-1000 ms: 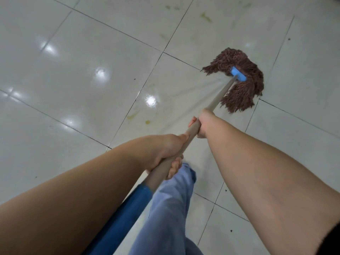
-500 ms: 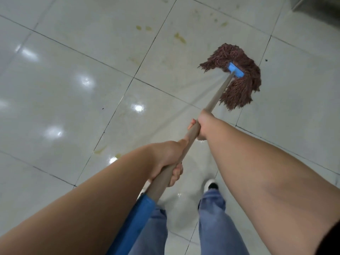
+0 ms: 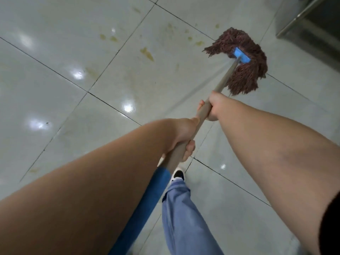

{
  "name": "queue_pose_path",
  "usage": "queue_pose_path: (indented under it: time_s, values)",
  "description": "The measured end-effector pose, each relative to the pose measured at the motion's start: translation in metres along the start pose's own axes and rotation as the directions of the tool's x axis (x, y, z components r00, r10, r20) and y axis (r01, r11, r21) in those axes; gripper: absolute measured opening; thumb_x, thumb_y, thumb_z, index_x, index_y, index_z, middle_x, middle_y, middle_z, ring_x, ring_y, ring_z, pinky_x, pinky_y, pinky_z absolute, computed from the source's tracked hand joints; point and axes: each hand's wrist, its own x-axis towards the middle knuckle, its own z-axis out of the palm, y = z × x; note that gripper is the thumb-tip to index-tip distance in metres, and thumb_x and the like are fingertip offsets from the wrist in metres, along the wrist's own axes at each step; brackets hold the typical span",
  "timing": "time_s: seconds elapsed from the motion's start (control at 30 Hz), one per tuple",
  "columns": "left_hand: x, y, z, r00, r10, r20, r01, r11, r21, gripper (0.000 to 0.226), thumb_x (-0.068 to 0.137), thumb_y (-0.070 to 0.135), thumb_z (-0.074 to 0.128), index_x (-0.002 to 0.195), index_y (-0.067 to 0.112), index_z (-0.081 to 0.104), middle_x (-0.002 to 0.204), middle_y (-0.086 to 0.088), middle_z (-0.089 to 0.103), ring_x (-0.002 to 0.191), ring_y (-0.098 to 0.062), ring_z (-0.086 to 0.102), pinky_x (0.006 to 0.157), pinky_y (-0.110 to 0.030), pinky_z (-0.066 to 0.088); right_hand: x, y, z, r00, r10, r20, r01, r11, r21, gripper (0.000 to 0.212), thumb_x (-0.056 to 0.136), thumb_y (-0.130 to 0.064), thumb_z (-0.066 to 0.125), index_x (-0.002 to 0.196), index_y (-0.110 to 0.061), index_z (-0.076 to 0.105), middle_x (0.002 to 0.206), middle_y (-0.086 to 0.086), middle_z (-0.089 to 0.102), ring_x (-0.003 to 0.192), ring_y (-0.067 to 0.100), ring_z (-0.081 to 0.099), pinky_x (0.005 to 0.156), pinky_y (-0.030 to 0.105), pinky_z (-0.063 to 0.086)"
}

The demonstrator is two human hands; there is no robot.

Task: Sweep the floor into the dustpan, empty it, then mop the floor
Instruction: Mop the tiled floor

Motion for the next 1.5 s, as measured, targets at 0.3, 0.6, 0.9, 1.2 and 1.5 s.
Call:
queue_pose_path:
  time_s: [0.3,0.6,0.9,1.2,1.5]
  values:
    - [0.01,-0.022,0.028,0.997,-0.072,-0.03,0.071,0.997,-0.025,0.062,0.086,0.07,0.032,0.069,0.011,0.039,0.031,0.003,0.034,0.021,-0.008,0.028,0.033,-0.005,0.026,0.007,0.011,-0.03,0.993,-0.075,0.093,0.082,0.994,-0.073,0.018,0.102,-0.021,0.036,0.109,-0.005,0.038,0.081,0.013,0.048,0.066,0.026,0.055,0.061,0.037,0.052]
    - [-0.042,-0.268,0.006,0.977,-0.177,-0.116,0.168,0.982,-0.09,0.063,0.078,0.077,0.039,0.064,0.016,0.038,0.036,0.006,0.032,0.026,-0.007,0.028,0.033,-0.009,0.025,-0.079,0.227,-0.021,0.951,0.124,0.283,-0.087,0.986,-0.14,0.02,0.099,-0.013,0.036,0.083,-0.001,0.041,0.073,0.011,0.046,0.062,0.02,0.048,0.084,0.032,0.049]
    - [-0.163,-0.485,0.048,0.916,-0.398,-0.057,0.377,0.9,-0.22,0.064,0.075,0.079,0.039,0.062,0.016,0.037,0.04,0.005,0.027,0.03,-0.01,0.026,0.036,-0.012,0.024,-0.224,0.445,-0.055,0.837,0.4,0.374,-0.396,0.914,-0.089,0.02,0.09,-0.027,0.045,0.078,-0.013,0.038,0.042,0.004,0.043,0.045,0.016,0.039,0.05,0.023,0.04]
    - [-0.183,-0.465,0.057,0.867,-0.468,-0.172,0.446,0.882,-0.148,0.066,0.074,0.08,0.037,0.064,0.015,0.037,0.04,0.003,0.031,0.03,-0.013,0.028,0.039,-0.01,0.026,-0.23,0.436,-0.046,0.841,0.467,0.272,-0.467,0.881,-0.068,0.051,0.084,-0.061,0.051,0.073,-0.014,0.032,0.031,0.0,0.035,0.023,0.013,0.036,0.043,0.017,0.044]
    - [-0.102,-0.239,0.048,0.914,-0.371,-0.163,0.357,0.928,-0.106,0.066,0.075,0.08,0.035,0.069,0.015,0.038,0.04,0.003,0.034,0.031,-0.012,0.029,0.04,-0.012,0.027,-0.118,0.209,-0.035,0.93,0.323,0.178,-0.326,0.945,-0.014,0.054,0.085,-0.063,0.048,0.068,-0.013,0.038,0.043,-0.001,0.042,0.037,0.014,0.041,0.041,0.014,0.043]
